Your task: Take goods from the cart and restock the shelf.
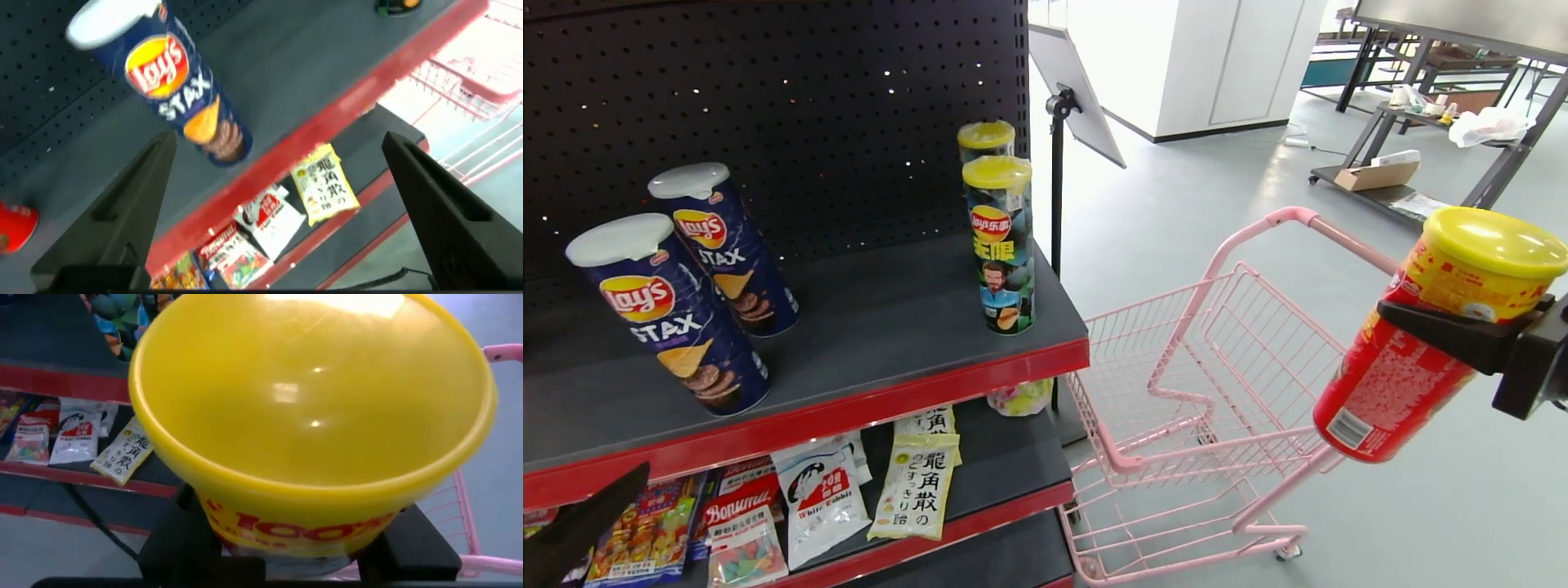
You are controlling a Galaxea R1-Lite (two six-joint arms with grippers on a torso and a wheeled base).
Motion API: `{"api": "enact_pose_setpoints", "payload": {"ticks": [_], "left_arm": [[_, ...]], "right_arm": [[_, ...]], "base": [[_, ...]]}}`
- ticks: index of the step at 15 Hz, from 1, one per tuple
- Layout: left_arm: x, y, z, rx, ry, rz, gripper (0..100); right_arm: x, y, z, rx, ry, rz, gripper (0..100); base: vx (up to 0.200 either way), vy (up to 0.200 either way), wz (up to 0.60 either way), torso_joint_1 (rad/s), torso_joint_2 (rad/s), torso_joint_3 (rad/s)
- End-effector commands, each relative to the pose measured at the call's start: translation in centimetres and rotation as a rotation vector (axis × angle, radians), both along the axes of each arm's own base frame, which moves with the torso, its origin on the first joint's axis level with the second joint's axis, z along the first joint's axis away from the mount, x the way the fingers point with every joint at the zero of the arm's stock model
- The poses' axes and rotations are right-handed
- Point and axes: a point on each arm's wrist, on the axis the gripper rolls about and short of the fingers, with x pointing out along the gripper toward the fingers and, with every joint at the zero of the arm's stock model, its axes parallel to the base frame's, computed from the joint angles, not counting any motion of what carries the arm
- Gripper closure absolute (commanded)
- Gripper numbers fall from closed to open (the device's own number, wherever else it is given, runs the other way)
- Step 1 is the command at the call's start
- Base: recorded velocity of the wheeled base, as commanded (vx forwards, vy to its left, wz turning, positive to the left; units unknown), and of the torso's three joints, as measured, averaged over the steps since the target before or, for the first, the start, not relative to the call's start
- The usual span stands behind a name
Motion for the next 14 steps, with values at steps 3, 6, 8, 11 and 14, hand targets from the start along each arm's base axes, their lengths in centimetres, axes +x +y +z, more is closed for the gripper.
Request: {"api": "enact_pose_setpoints", "payload": {"ticks": [3,6,8,11,14], "left_arm": [[-0.03,0.0,-0.28,0.002,0.007,-0.003,0],[-0.03,0.01,-0.22,0.001,0.004,-0.001,0],[-0.04,0.01,-0.08,-0.001,-0.002,-0.001,0],[-0.03,0.02,-0.08,-0.002,-0.002,0.003,0],[-0.22,0.1,-0.04,-0.005,-0.009,0.002,0]], "right_arm": [[-0.07,-0.01,-0.25,-0.002,0.008,-0.001,100],[-0.18,-0.03,-0.52,-0.004,0.016,-0.001,100],[-0.14,-0.02,-0.5,-0.004,0.016,-0.001,100],[-0.27,-0.1,-1.01,-0.008,0.03,-0.003,100],[-0.55,0.0,-0.81,0.001,0.015,0.028,100]], "base": [[0.0,0.0,0.0,0.0,0.0,0.0],[0.0,0.0,0.4,0.006,0.0,0.0],[0.0,0.0,0.6,0.007,0.0,0.002],[0.0,0.0,0.4,0.005,0.0,0.0],[0.0,0.133,0.0,0.003,0.0,0.003]]}}
